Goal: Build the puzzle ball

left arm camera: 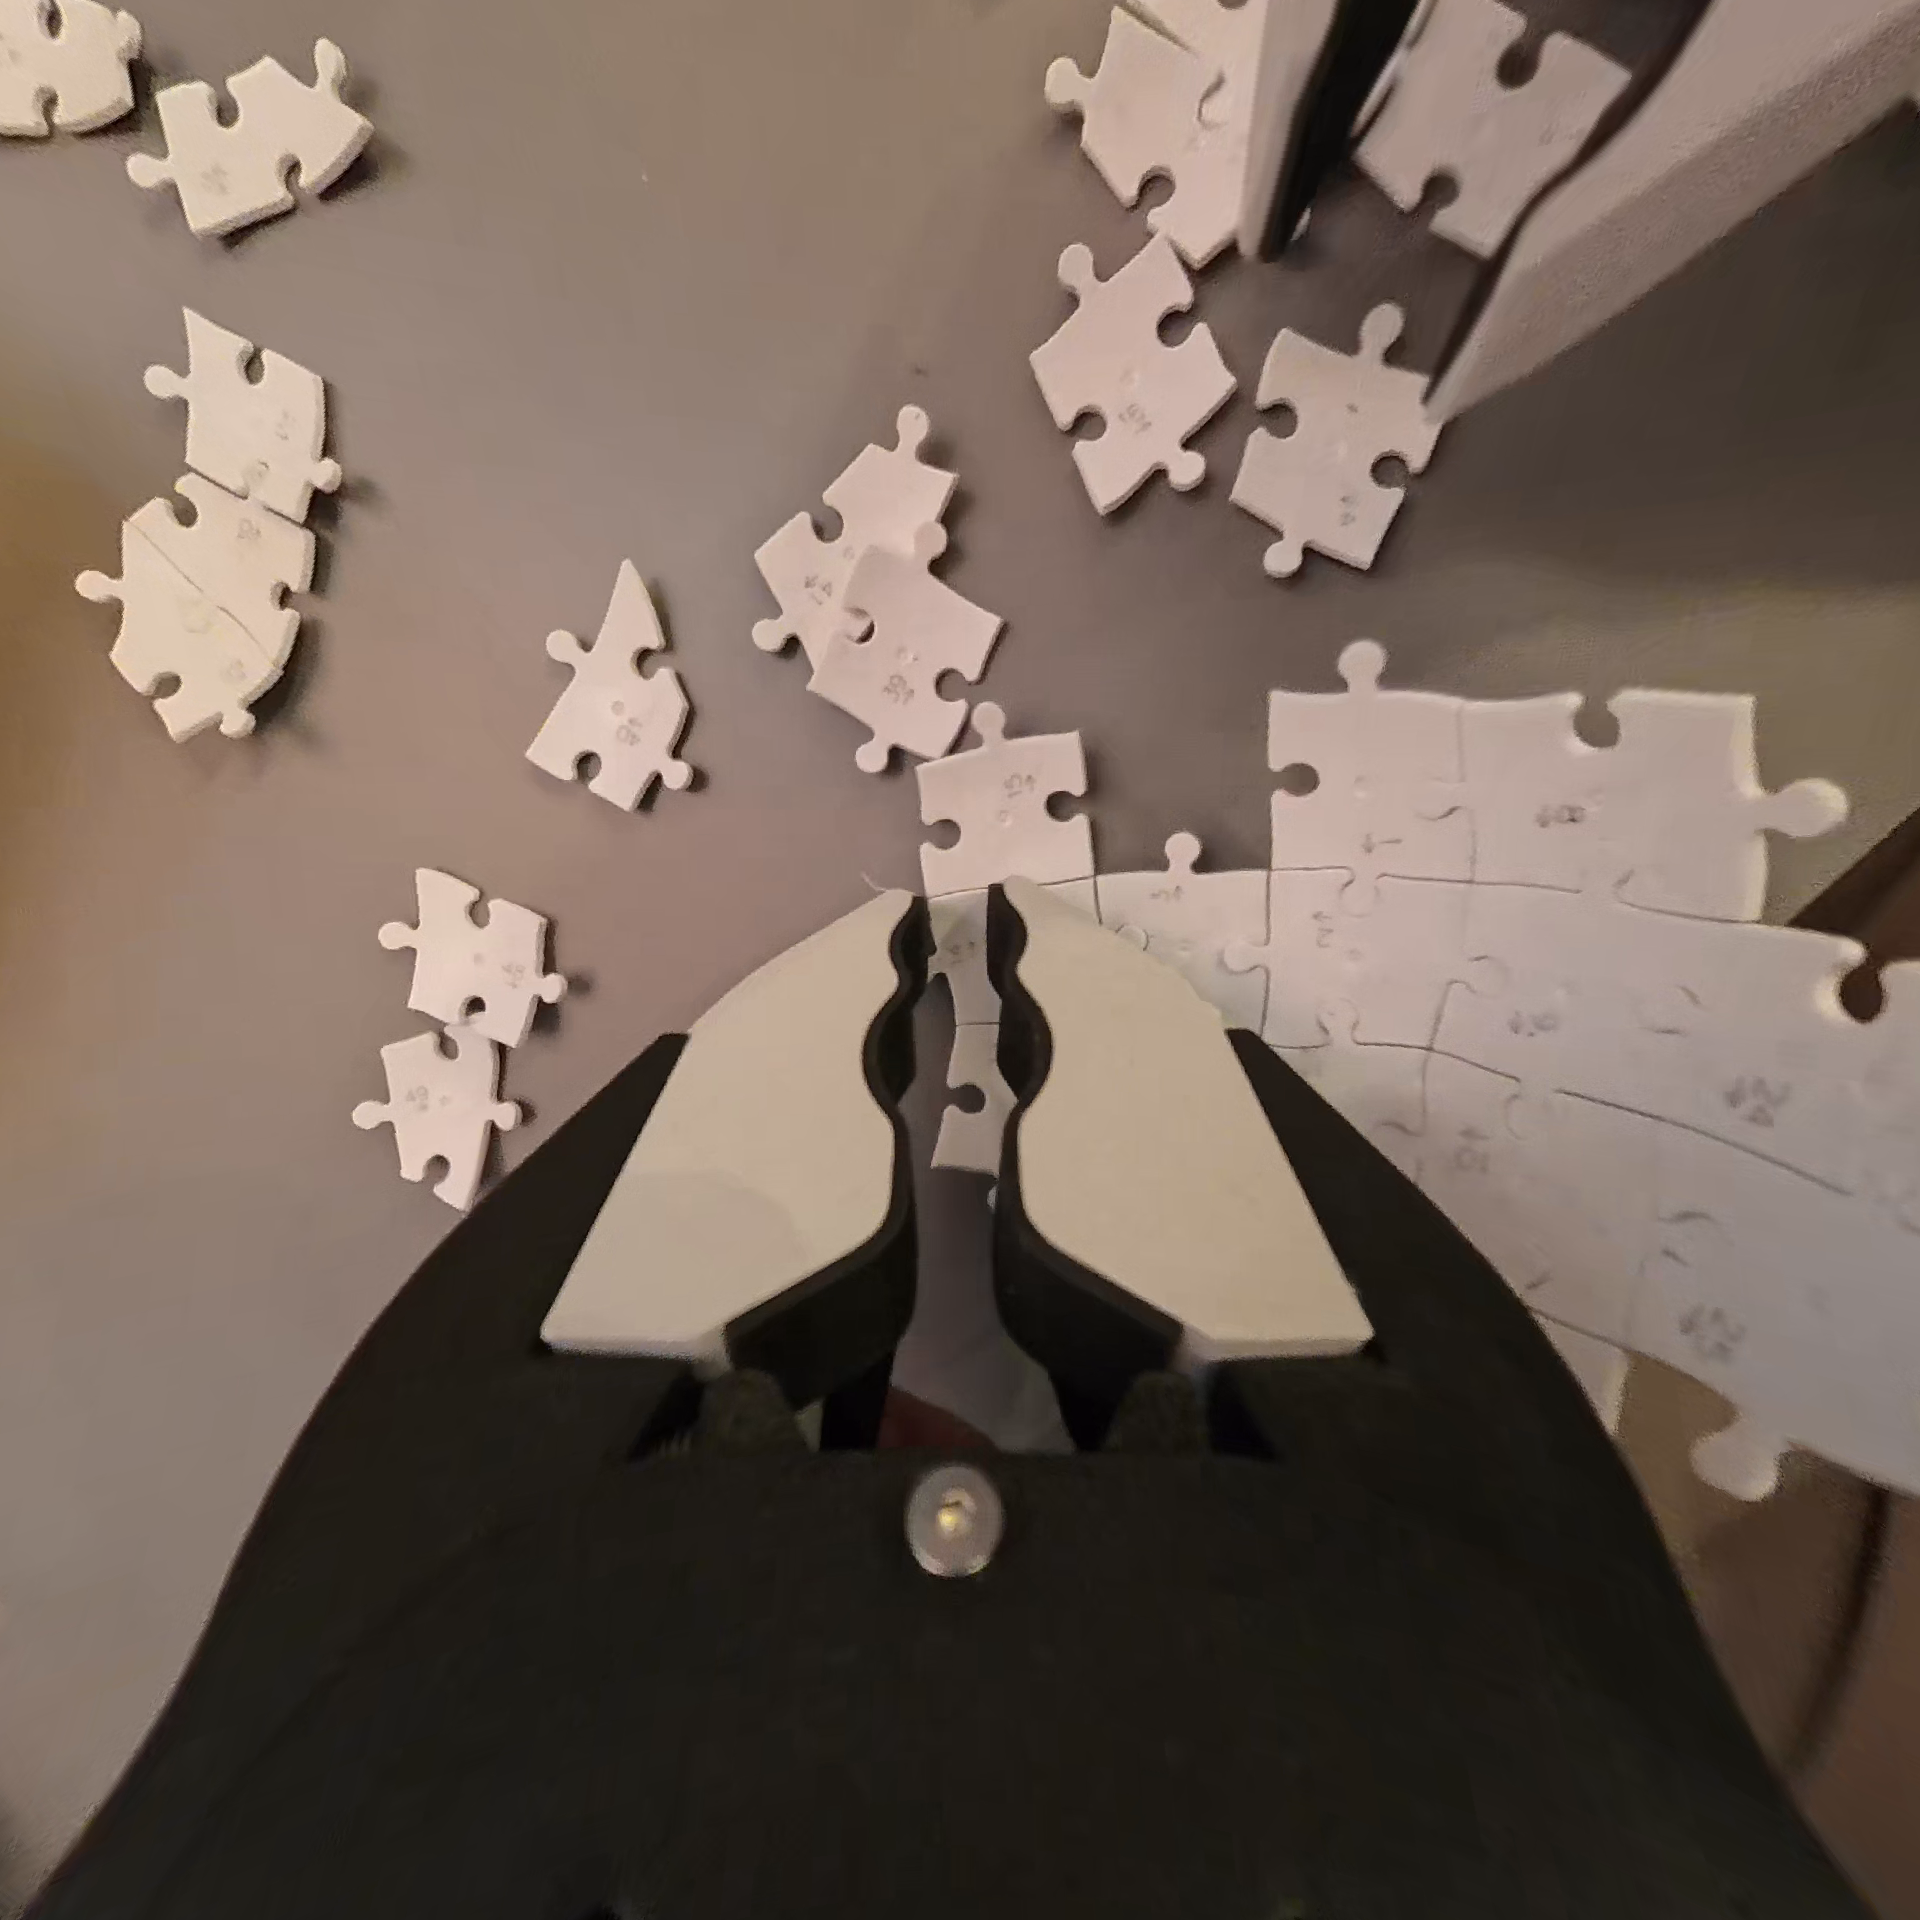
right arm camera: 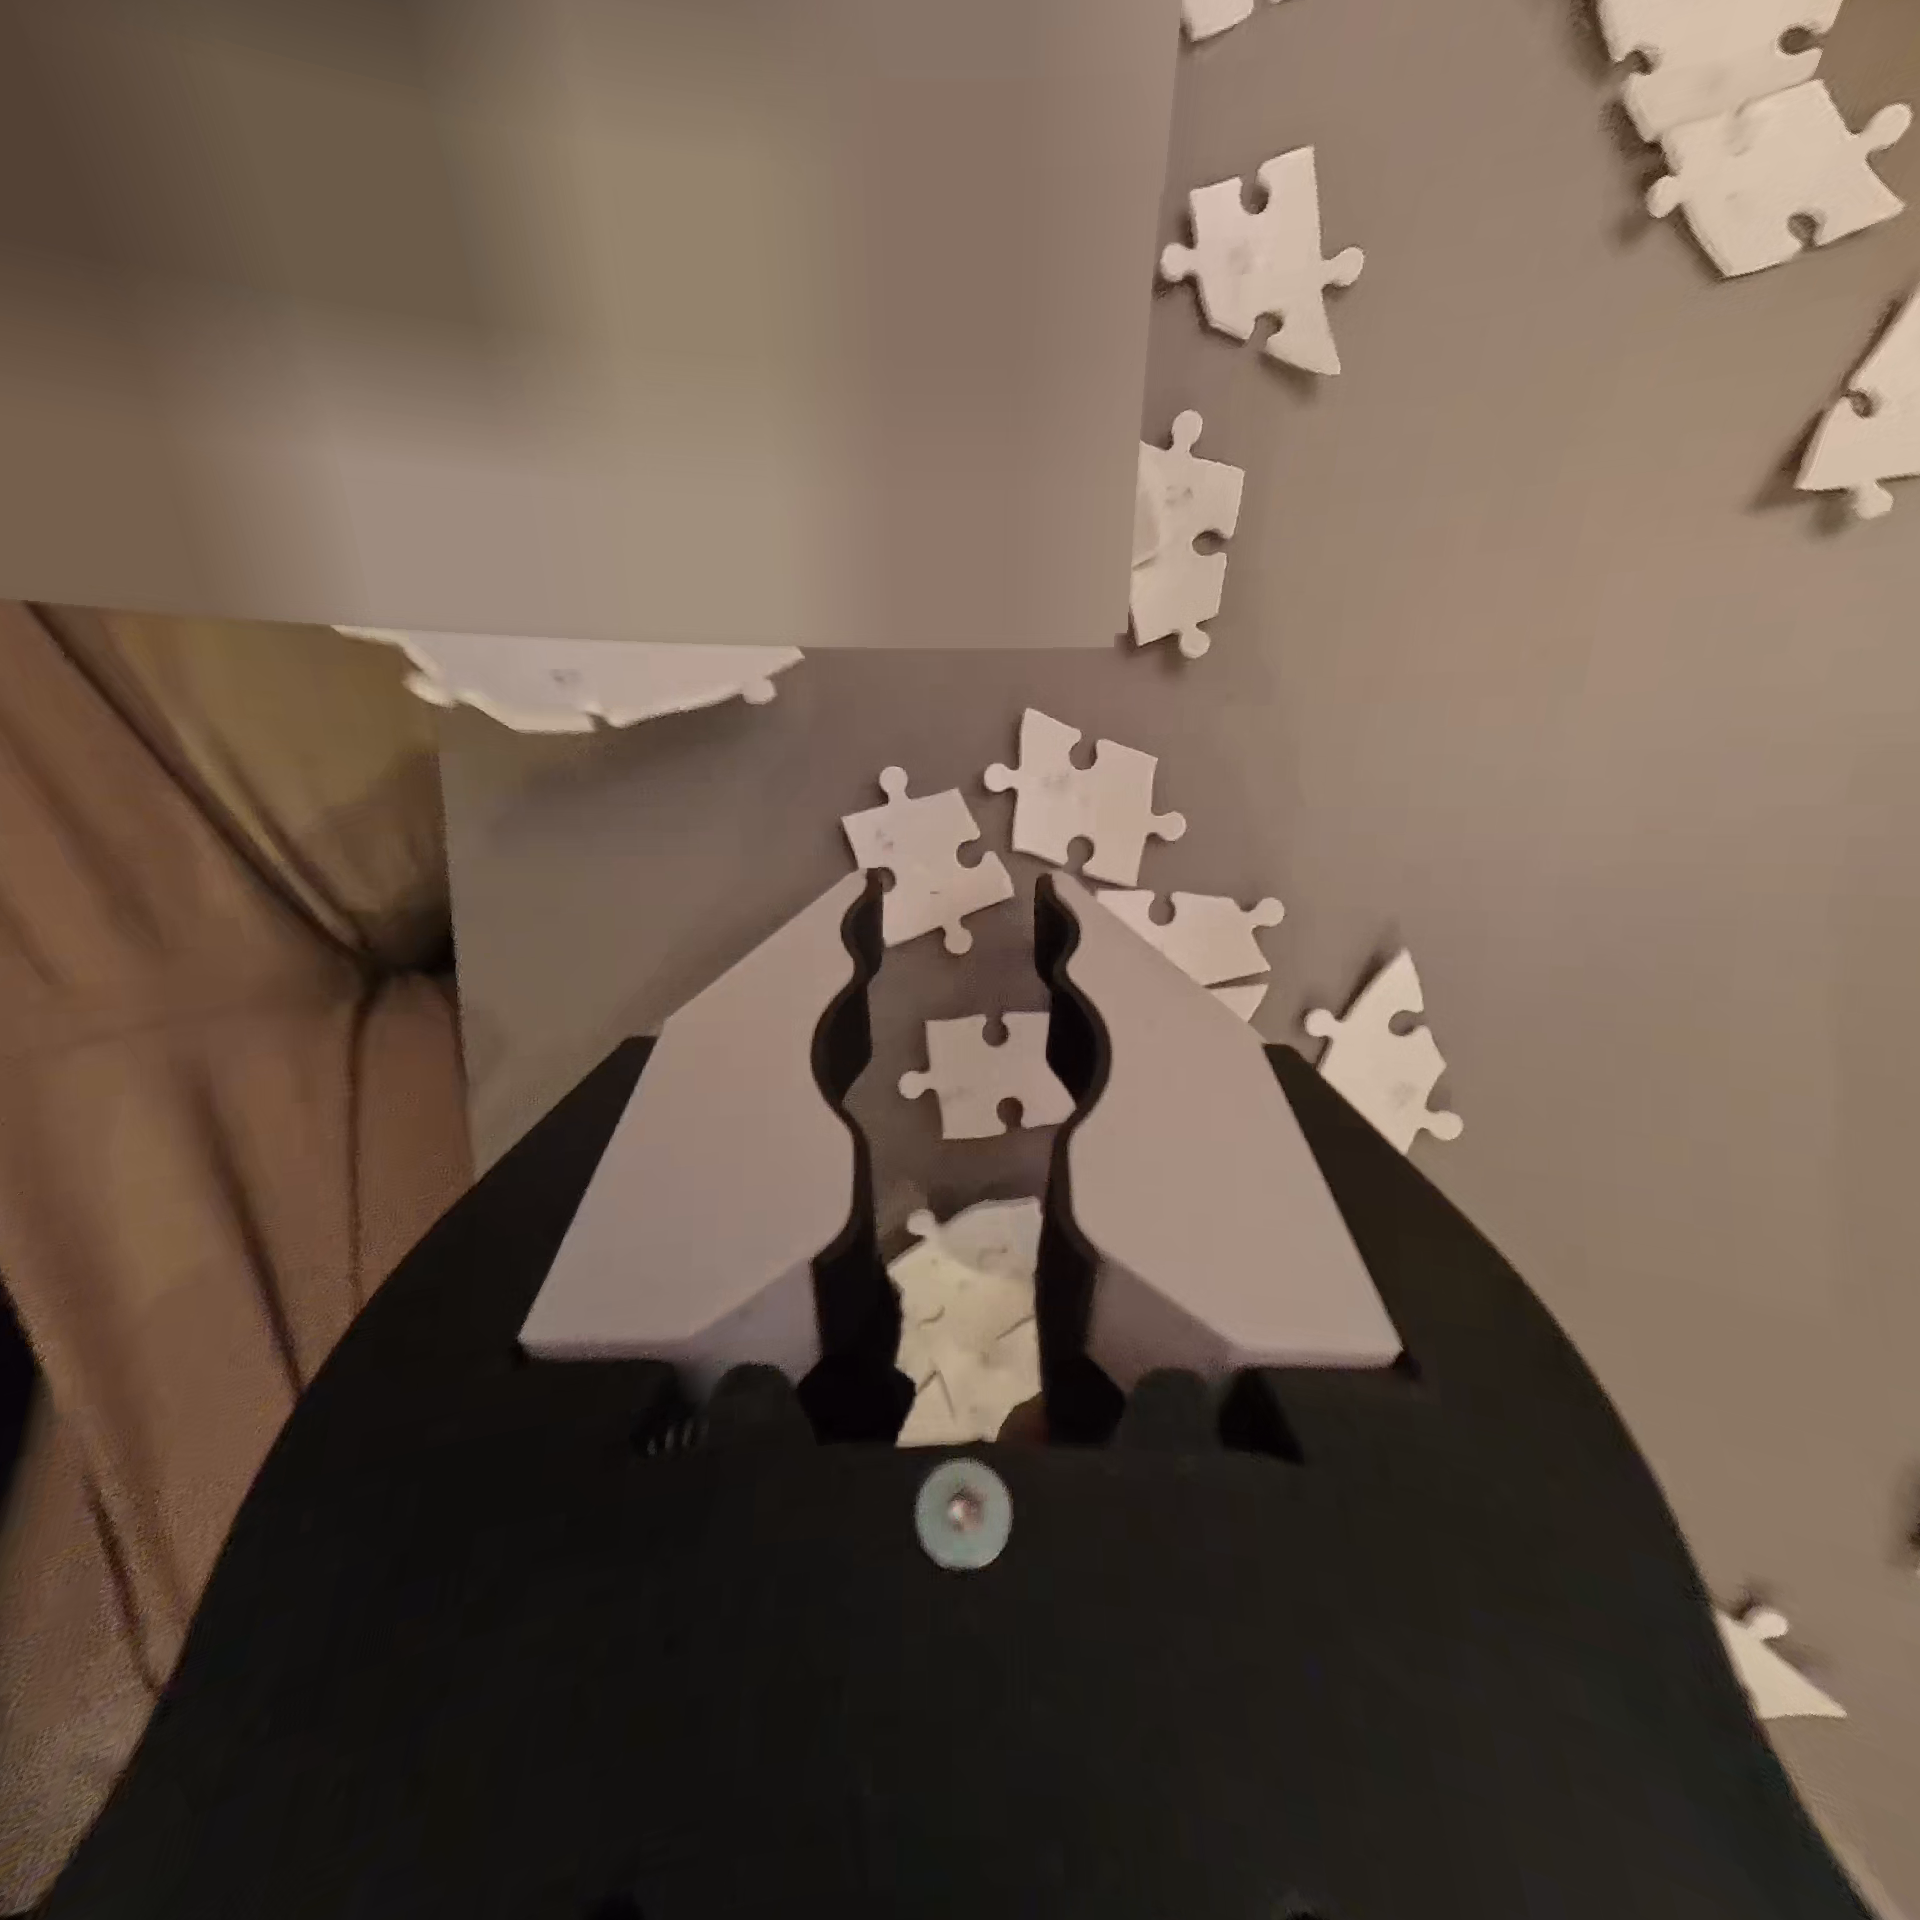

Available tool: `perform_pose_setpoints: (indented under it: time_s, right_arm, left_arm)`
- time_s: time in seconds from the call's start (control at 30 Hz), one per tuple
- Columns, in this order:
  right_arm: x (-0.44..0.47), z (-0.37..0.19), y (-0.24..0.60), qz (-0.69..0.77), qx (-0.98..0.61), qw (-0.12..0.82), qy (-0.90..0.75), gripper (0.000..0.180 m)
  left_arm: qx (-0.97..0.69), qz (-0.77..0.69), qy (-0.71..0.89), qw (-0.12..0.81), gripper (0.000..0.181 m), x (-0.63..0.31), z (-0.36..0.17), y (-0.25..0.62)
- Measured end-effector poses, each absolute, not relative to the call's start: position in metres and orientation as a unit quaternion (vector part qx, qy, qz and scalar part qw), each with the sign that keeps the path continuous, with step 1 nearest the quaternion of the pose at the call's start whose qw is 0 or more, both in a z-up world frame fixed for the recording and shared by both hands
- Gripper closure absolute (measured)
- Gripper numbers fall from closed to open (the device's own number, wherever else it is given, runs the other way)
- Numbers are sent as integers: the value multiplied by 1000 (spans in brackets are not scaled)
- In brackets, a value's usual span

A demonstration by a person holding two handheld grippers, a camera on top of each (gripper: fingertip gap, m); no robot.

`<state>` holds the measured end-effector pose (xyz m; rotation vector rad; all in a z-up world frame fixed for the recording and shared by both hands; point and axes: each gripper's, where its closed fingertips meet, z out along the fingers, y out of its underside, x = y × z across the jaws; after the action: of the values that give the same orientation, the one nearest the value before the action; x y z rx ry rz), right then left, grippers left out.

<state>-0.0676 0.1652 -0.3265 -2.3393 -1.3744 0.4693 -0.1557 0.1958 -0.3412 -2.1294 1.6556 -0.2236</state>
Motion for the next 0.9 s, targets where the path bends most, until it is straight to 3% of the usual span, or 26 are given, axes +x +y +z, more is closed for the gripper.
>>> perform_pose_setpoints:
  time_s: [0.3, 0.37, 0.9]
  right_arm:
    - [-77, -339, 160, 165, -828, 168, -508, 154]
    - [-77, -338, 160, 176, -837, 173, -489, 162]
    - [-127, -311, 179, 305, -878, 188, -316, 164]
  left_arm:
    - [-768, -93, 594, 221, 170, -156, -341, 198]
    - [-769, -96, 591, 223, 170, -156, -341, 198]
    - [-783, -95, 572, 225, 170, -156, -341, 198]
